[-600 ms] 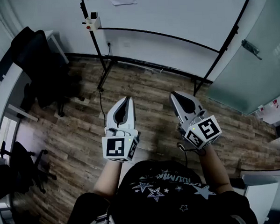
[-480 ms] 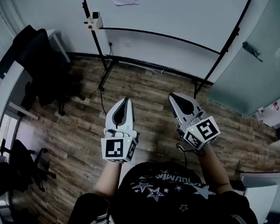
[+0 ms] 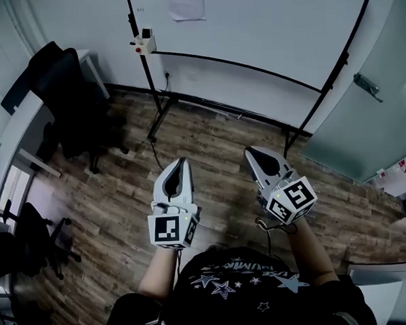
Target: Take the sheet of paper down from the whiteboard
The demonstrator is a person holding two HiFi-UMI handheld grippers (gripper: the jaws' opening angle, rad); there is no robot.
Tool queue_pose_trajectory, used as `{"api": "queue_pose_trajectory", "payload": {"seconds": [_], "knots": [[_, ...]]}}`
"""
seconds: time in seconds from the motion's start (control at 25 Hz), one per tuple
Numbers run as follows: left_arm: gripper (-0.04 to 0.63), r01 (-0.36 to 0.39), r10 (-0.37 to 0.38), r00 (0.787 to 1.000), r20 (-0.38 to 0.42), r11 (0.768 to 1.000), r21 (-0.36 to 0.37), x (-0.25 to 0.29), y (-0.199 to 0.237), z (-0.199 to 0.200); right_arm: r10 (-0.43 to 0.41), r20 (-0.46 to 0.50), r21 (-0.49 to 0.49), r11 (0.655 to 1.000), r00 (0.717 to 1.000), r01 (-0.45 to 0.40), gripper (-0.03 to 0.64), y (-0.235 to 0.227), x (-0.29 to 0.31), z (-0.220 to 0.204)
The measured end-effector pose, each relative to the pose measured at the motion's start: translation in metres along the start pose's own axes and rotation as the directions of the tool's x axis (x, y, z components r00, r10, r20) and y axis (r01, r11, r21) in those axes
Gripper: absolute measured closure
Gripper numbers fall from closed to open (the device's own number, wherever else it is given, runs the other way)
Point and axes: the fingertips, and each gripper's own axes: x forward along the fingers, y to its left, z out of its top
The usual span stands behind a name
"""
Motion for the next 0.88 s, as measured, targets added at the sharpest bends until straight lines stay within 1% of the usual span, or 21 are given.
{"api": "queue_pose_trajectory", "payload": {"seconds": [0.08,0.2,0.32,0.4,0.44,0.52,0.6,0.76,0.88], "knots": [[0.588,-0.014,0.014,1.0,-0.007,1.0,-0.005,-0.004,0.001,-0.001,0.014,-0.007,0.0,1.0,1.0,-0.014,0.601,0.001,0.0,-0.003],[0.586,-0.032,0.031,0.999,-0.019,0.999,-0.021,-0.014,0.005,-0.002,0.063,-0.008,0.015,0.998,0.998,-0.063,0.601,0.011,-0.001,-0.006],[0.586,-0.084,0.083,0.996,-0.032,0.996,-0.036,-0.026,0.026,-0.001,0.082,-0.008,0.022,0.996,0.997,-0.081,0.601,0.016,0.006,-0.009],[0.586,-0.137,0.135,0.99,-0.046,0.99,-0.046,-0.037,0.048,0.0,0.061,-0.012,0.024,0.998,0.998,-0.061,0.601,0.015,0.012,-0.014],[0.586,-0.155,0.153,0.987,-0.052,0.987,-0.038,-0.043,0.06,0.0,0.046,-0.011,0.029,0.999,0.999,-0.046,0.6,0.015,0.014,-0.016],[0.586,-0.169,0.169,0.985,-0.046,0.986,-0.006,-0.053,0.082,-0.001,0.014,-0.006,0.047,0.999,1.0,-0.014,0.601,0.015,0.018,-0.019],[0.586,-0.182,0.182,0.983,-0.038,0.983,0.0,-0.062,0.104,-0.004,-0.015,-0.006,0.068,0.998,1.0,0.016,0.601,0.016,0.021,-0.025],[0.587,-0.175,0.174,0.984,-0.039,0.984,-0.016,-0.069,0.134,-0.012,-0.057,-0.026,0.084,0.995,0.998,0.059,0.6,0.024,0.029,-0.035],[0.586,-0.149,0.147,0.988,-0.052,0.989,-0.019,-0.067,0.139,-0.015,-0.063,-0.034,0.059,0.996,0.997,0.065,0.6,0.028,0.033,-0.03]]}}
